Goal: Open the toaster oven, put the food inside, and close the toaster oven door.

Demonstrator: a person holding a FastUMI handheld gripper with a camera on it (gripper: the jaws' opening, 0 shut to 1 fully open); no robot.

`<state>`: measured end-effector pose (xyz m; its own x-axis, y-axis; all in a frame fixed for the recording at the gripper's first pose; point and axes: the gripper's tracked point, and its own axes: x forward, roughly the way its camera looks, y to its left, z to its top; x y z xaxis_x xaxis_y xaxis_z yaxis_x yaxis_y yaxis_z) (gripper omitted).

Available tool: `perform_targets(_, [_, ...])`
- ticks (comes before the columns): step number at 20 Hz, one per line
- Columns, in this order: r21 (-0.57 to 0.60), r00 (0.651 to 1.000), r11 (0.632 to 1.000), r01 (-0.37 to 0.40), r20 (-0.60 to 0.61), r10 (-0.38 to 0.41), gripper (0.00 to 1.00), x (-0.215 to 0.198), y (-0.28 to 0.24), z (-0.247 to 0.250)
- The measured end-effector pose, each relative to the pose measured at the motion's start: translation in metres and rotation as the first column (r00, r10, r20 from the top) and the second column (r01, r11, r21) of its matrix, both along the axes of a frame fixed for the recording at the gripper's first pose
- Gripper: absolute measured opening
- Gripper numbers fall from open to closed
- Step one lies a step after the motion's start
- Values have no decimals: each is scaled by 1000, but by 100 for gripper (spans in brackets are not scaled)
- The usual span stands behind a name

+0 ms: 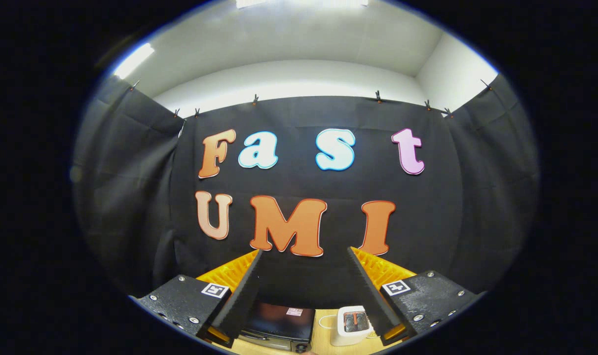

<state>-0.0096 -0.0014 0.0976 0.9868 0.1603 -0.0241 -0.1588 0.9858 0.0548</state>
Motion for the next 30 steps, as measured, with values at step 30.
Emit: perform_targets(30, [-69,981,992,105,170,-92,98,-5,-48,51])
